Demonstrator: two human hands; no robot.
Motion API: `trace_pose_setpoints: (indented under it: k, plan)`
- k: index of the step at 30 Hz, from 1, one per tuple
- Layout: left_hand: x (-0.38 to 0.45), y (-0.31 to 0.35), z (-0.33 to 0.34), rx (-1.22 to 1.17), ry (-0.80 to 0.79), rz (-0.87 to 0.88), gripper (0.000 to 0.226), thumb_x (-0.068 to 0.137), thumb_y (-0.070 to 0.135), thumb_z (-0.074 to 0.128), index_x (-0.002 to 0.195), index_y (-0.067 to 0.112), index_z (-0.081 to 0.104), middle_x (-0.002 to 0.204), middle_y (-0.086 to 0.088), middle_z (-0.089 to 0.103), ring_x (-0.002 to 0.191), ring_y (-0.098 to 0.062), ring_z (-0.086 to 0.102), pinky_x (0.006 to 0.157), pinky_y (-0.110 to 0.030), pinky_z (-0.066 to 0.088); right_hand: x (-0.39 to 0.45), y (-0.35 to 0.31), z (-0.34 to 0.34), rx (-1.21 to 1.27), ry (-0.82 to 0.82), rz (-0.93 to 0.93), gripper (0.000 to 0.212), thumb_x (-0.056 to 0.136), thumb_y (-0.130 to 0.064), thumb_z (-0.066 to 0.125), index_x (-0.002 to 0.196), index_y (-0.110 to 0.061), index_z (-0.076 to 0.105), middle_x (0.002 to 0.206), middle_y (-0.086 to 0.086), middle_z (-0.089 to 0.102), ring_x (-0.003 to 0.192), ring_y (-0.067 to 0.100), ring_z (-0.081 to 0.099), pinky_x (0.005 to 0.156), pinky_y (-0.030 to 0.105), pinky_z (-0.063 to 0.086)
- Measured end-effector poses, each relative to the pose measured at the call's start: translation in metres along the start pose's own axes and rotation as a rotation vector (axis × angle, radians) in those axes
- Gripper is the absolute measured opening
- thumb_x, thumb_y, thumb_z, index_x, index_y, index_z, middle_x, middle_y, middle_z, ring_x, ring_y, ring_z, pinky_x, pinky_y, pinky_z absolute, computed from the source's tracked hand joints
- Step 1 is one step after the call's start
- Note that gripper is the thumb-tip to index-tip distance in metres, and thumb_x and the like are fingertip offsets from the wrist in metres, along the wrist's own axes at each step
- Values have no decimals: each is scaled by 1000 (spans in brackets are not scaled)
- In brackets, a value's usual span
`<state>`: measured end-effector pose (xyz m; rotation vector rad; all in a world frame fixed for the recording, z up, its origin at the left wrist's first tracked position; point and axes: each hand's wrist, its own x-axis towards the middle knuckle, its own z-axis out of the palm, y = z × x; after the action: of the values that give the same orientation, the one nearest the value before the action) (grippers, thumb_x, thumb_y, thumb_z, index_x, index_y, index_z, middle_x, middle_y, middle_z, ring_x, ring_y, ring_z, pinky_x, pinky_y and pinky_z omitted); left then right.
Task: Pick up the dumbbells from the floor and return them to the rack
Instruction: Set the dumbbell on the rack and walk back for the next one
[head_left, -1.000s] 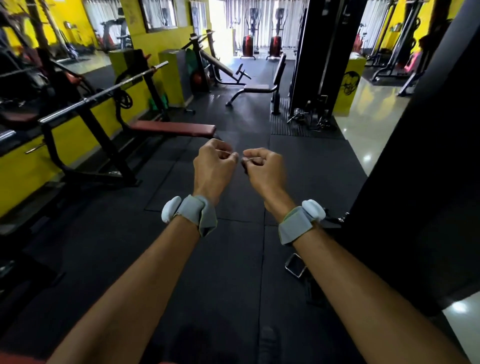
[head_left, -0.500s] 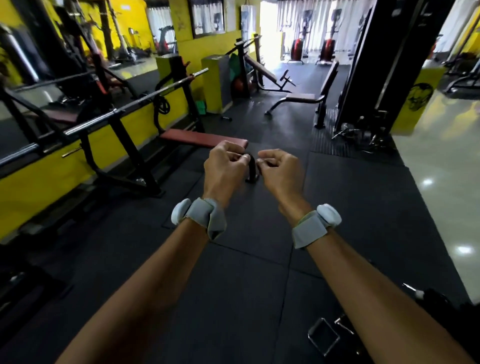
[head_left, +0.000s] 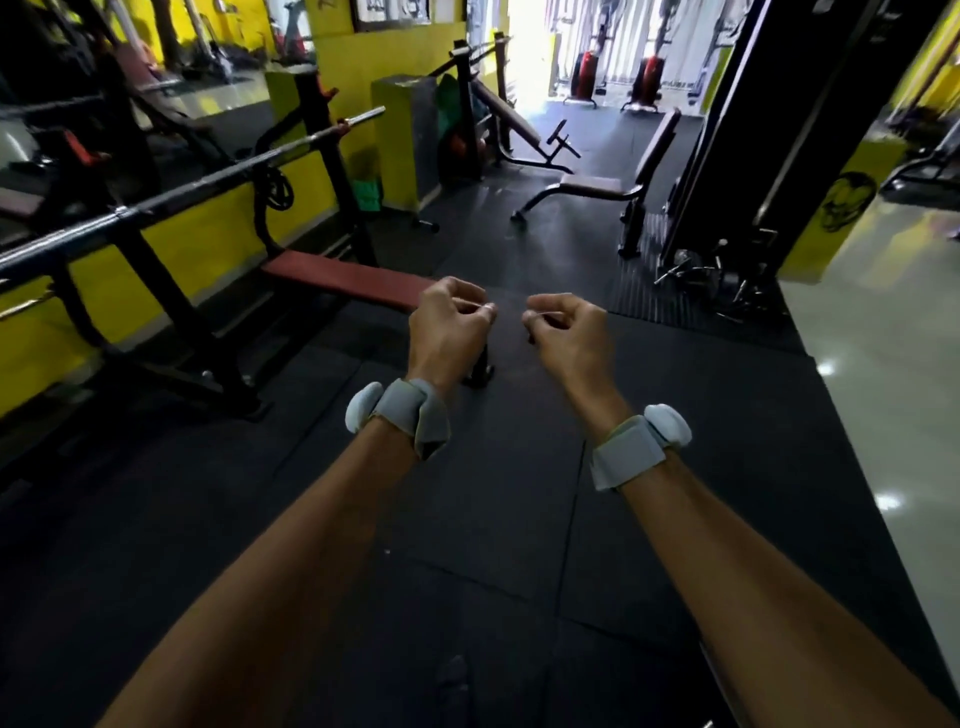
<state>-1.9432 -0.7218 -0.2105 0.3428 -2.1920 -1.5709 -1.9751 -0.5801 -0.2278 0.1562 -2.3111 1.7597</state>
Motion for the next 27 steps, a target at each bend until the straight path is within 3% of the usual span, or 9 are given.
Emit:
trace_pose_setpoints:
  k: [3,8,17,21,24,27]
  plan:
    - [90,5,40,-51,-58,-17,10,82,22,76,90,19,71,78,4,72,73,-15,70,60,-23,53,82,6,4,141,61,108,12,89,-7,73,99,-13,76,80,1,72,66,8,65,64,24,55]
    - [221,23,133,-135,-173,-7,9,73,27,75,79,21,71,69,2,72,61,-17,67,63,-37,59,220,29,-8,162,225,118,9,88,-9,73,94,-15,76,72,0,71,55,3,61,49,17,45]
    - [403,-11,306,-162,-249,-38,6,79,21,75,83,20,71,78,-5,74,70,-19,71,62,-35,61,446,135,-19,131,276,111,10,85,-13,76,91,-21,77,78,-4,74,66,8,69,61,24,54]
    - [490,-4,380,-129,-211,-67,11,76,25,75,85,21,71,80,-3,75,73,-20,73,62,-36,62,565,168,-23,116,210,113,11,85,-15,77,95,-19,77,80,-1,75,72,12,71,72,31,61]
    - [556,9,427,-122,-178,-43,11,76,26,74,86,22,71,80,-1,75,72,-20,73,64,-42,63,648,179,-23,82,136,76,14,86,-14,77,99,-19,77,84,-2,76,78,12,73,75,34,63]
    - [618,14,459,-133,-128,-26,11,79,27,74,89,23,71,83,0,75,76,-17,73,65,-40,63,724,187,-16,75,91,60,14,86,-17,78,99,-22,77,86,-4,76,80,11,73,74,36,63]
